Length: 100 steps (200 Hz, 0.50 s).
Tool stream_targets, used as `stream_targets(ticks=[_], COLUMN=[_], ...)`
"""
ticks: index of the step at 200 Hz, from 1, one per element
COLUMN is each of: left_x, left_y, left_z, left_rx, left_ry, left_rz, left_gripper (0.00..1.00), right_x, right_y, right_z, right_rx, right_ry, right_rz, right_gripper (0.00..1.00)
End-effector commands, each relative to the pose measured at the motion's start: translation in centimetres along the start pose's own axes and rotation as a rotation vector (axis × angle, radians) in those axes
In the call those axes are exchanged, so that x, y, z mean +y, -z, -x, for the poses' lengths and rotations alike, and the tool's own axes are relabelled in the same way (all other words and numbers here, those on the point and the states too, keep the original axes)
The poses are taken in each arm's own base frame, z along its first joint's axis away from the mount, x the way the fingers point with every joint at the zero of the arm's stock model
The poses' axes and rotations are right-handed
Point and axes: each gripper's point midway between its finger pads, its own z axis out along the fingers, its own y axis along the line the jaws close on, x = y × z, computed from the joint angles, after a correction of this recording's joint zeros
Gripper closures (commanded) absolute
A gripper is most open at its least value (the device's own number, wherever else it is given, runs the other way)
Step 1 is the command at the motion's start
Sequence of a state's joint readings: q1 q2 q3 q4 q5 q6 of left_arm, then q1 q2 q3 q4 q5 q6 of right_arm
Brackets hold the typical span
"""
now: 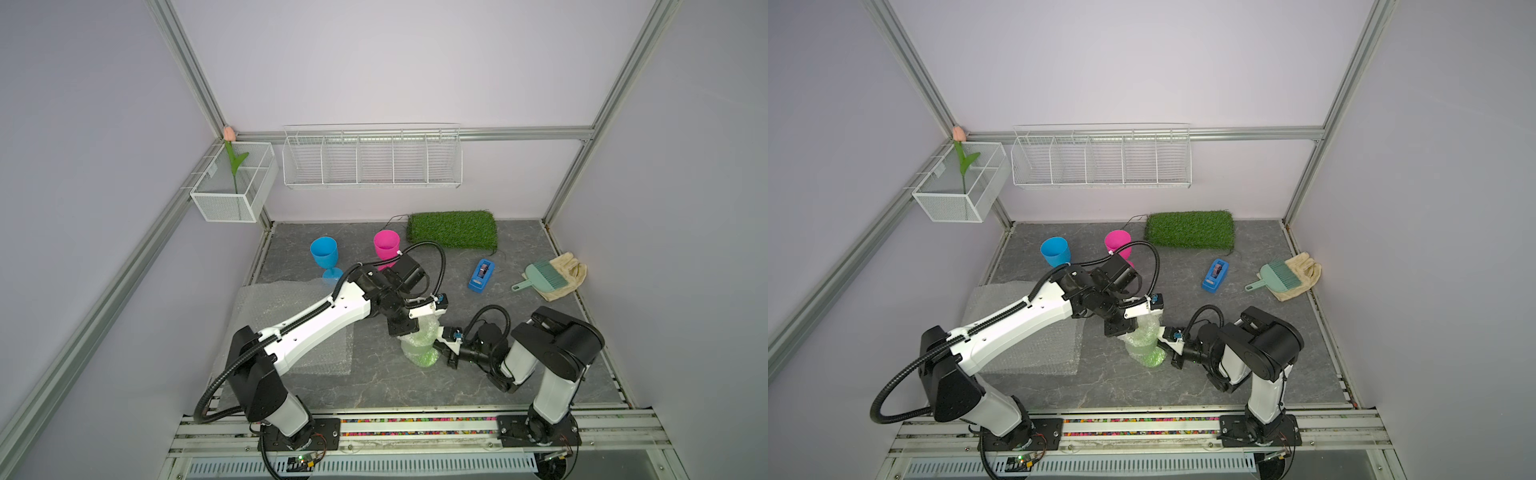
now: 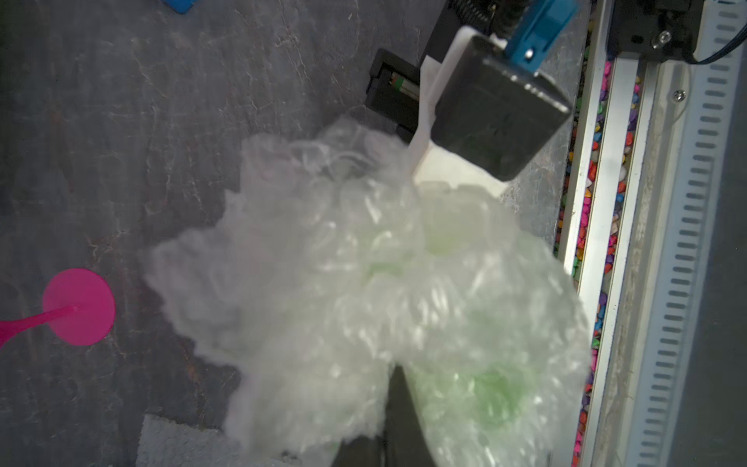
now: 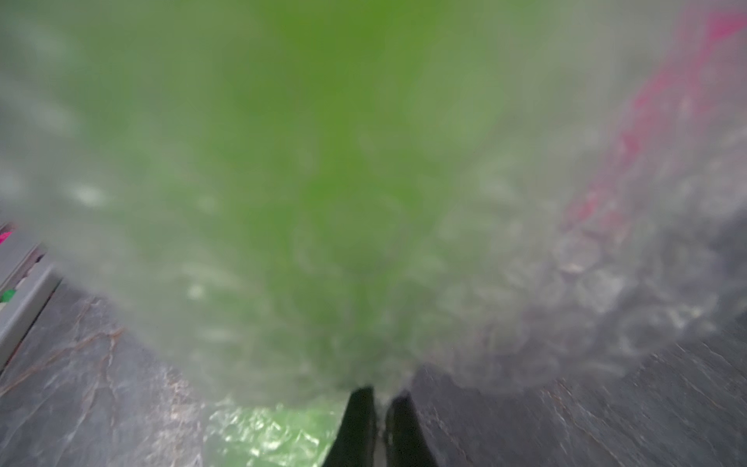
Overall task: Wrap wine glasses in bubble wrap
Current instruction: Wrap the wine glass in bubble wrap.
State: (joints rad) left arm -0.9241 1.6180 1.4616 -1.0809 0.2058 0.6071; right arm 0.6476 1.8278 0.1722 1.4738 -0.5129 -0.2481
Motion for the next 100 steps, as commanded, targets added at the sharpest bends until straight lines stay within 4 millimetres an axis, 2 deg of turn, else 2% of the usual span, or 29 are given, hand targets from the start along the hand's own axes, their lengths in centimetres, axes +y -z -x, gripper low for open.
stream_targets(ticks=[1,73,100], left_x=[-2.3,-3.4,-4.2], left_y=[-2.4,-8.9,-10.3], left_z=[-2.7,-4.5,-5.5], left_rx=[0.150,0.233,0.294], left_ry=[-0.004,0.064,0.085], left_rz=[-0.111,-0.222,-0.249], left_gripper=[1.00,1.00,1.00], right_x=[0.0,-0.1,-0.2], right_y=[0.3,0.3,0.3], right_z=[-2.0,-2.1,-2.1], right_rx=[0.067,0.070,0.071], right_ry=[-0.023,-0.025,-0.025], right_rz=[-0.018,-0.021,-0.024], right_gripper=[0.93,0.93,0.93])
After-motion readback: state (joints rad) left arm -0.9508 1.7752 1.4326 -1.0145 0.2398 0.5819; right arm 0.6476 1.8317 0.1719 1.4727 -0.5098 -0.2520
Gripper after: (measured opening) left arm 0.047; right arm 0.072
